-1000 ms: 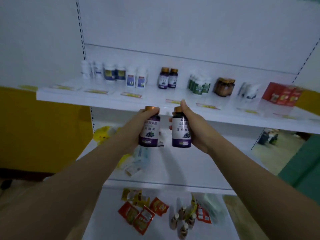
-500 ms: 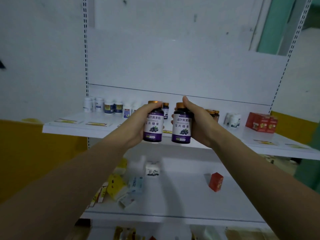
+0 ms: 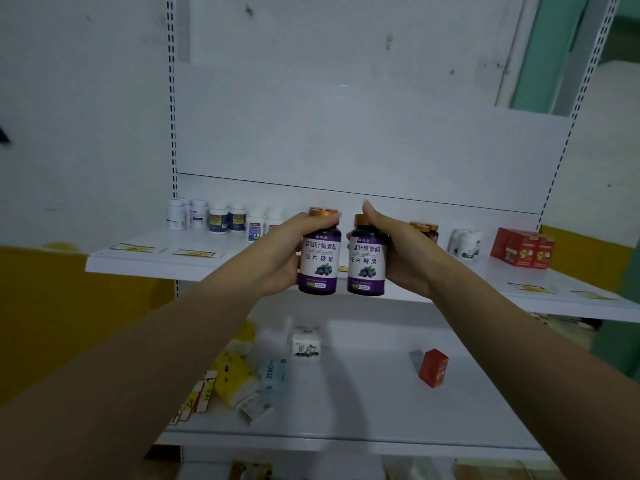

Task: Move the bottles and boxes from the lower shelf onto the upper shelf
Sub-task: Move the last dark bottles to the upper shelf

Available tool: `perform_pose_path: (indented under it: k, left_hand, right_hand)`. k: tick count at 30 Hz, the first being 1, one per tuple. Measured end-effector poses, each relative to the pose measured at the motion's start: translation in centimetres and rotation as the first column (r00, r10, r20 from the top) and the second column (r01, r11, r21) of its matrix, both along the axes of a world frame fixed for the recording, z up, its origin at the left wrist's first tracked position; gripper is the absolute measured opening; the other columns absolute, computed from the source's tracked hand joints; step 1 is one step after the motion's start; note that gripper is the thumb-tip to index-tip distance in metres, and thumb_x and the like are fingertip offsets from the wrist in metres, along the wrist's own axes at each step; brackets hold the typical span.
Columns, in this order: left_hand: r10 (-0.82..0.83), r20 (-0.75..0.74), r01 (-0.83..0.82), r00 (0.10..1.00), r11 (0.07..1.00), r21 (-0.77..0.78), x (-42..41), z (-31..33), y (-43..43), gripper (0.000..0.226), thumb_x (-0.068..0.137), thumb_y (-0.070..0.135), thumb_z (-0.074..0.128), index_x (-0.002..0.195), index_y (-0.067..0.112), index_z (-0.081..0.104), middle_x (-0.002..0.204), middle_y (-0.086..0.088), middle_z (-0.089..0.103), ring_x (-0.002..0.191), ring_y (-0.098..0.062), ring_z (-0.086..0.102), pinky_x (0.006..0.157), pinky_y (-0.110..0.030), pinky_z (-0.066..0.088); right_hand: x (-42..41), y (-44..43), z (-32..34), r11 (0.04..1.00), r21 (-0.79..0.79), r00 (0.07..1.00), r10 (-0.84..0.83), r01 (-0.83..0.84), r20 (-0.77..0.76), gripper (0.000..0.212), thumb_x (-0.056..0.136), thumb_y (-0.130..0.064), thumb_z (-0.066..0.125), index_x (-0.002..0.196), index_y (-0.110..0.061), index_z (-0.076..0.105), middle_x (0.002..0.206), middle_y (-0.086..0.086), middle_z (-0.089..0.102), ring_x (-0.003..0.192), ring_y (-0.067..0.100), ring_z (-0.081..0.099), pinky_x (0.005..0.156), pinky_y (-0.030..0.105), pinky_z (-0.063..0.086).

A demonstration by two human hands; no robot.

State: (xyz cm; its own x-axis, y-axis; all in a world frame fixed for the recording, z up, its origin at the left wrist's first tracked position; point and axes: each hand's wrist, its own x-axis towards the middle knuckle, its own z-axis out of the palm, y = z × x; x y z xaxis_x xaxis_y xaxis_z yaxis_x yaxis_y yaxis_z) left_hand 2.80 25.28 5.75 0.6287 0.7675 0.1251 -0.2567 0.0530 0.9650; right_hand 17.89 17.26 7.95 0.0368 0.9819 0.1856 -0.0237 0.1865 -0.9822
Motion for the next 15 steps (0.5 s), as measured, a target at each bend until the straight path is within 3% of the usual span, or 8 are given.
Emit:
perform_pose_path:
  k: [3, 6, 9, 15]
  left_hand:
    - [0.056, -0.062, -0.053, 0.997, 0.998, 0.046, -1.0, 0.2, 0.2, 0.027, 0.081, 0.033, 0.068, 0.105, 0.021, 0.061, 0.100, 0.000, 0.067, 0.098, -0.023, 0.065, 0.082, -0.042, 0.056]
    - [0.109, -0.117, -0.099, 0.987, 0.991, 0.092, -2.1, 0.5, 1.1, 0.032, 0.082, 0.034, 0.067, 0.110, 0.019, 0.060, 0.097, 0.004, 0.067, 0.092, -0.017, 0.062, 0.072, -0.033, 0.051]
    - [0.157, -0.170, -0.131, 0.973, 0.979, 0.153, -2.7, 0.9, 2.8, 0.037, 0.081, 0.033, 0.070, 0.114, 0.020, 0.063, 0.107, 0.004, 0.068, 0.099, -0.017, 0.062, 0.076, -0.030, 0.050]
    - [0.185, -0.223, -0.143, 0.957, 0.971, 0.191, -1.1, 1.2, 6.8, 0.036, 0.077, 0.026, 0.074, 0.112, 0.022, 0.067, 0.109, 0.003, 0.070, 0.106, -0.019, 0.062, 0.096, -0.042, 0.048]
  right_hand:
    - [-0.4, 0.8, 0.2, 1.000, -0.002, 0.998, -0.010, 0.011, 0.058, 0.028, 0.096, -0.040, 0.045, 0.091, -0.019, 0.063, 0.071, -0.009, 0.074, 0.069, 0.005, 0.071, 0.063, 0.024, 0.055]
    - [-0.7, 2.1, 0.3, 0.994, 0.020, 0.983, -0.107, 0.105, 0.147, 0.024, 0.090, -0.044, 0.054, 0.092, -0.023, 0.066, 0.089, -0.007, 0.072, 0.089, 0.012, 0.067, 0.076, 0.029, 0.054]
    - [-0.4, 3.4, 0.2, 0.987, 0.032, 0.971, -0.158, 0.155, 0.177, 0.025, 0.085, -0.042, 0.062, 0.096, -0.021, 0.068, 0.095, -0.005, 0.073, 0.094, 0.014, 0.066, 0.079, 0.028, 0.054]
    - [2.6, 6.0, -0.7, 0.963, 0.067, 0.928, -0.269, 0.260, 0.258, 0.040, 0.083, -0.042, 0.065, 0.111, -0.014, 0.067, 0.107, 0.001, 0.071, 0.101, 0.017, 0.064, 0.089, 0.033, 0.052]
